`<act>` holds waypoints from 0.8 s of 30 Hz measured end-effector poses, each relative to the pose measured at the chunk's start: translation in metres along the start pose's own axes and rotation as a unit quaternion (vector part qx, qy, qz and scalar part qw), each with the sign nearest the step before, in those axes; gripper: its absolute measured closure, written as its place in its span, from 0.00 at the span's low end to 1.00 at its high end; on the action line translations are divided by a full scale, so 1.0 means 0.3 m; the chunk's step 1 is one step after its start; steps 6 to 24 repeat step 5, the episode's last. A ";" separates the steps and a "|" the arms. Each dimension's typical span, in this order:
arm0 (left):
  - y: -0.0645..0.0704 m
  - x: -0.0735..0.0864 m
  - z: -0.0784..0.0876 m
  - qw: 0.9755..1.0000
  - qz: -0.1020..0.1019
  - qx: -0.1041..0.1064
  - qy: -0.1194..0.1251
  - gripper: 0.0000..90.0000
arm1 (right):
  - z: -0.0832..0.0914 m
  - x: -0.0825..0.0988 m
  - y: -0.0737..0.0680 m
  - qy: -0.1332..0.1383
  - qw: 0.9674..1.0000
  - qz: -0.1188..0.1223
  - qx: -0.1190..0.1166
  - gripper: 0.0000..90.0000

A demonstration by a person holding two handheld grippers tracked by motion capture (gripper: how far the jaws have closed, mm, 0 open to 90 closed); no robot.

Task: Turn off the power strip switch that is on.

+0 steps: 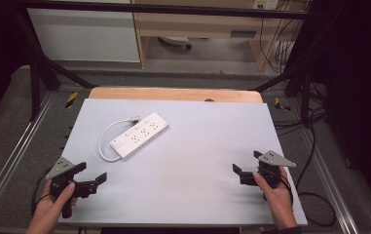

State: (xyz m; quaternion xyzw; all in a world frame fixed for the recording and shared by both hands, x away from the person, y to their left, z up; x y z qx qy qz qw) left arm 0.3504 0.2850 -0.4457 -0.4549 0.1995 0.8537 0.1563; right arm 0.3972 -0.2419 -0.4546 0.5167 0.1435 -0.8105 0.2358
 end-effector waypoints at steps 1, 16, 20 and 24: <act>0.005 0.013 -0.006 1.000 -0.004 -0.001 -0.008 0.07 | -0.001 0.002 0.000 -0.004 1.000 0.000 0.003 0.02; 0.015 0.056 -0.035 0.999 -0.016 -0.010 -0.041 0.08 | -0.026 0.035 0.015 -0.054 0.998 0.013 0.034 0.03; 0.015 0.056 -0.035 0.999 -0.016 -0.010 -0.041 0.08 | -0.026 0.035 0.015 -0.054 0.998 0.013 0.034 0.03; 0.015 0.056 -0.035 0.999 -0.016 -0.010 -0.041 0.08 | -0.026 0.035 0.015 -0.054 0.998 0.013 0.034 0.03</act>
Point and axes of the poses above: each handheld gripper's, and its own axes: z roughly backward along the jaws, x roughly out of its underside, y roughly to its right, the point moved 5 cm from there along -z, roughly forward along the jaws, and after that the axes turned 3 degrees about z, right-handed, at the moved point
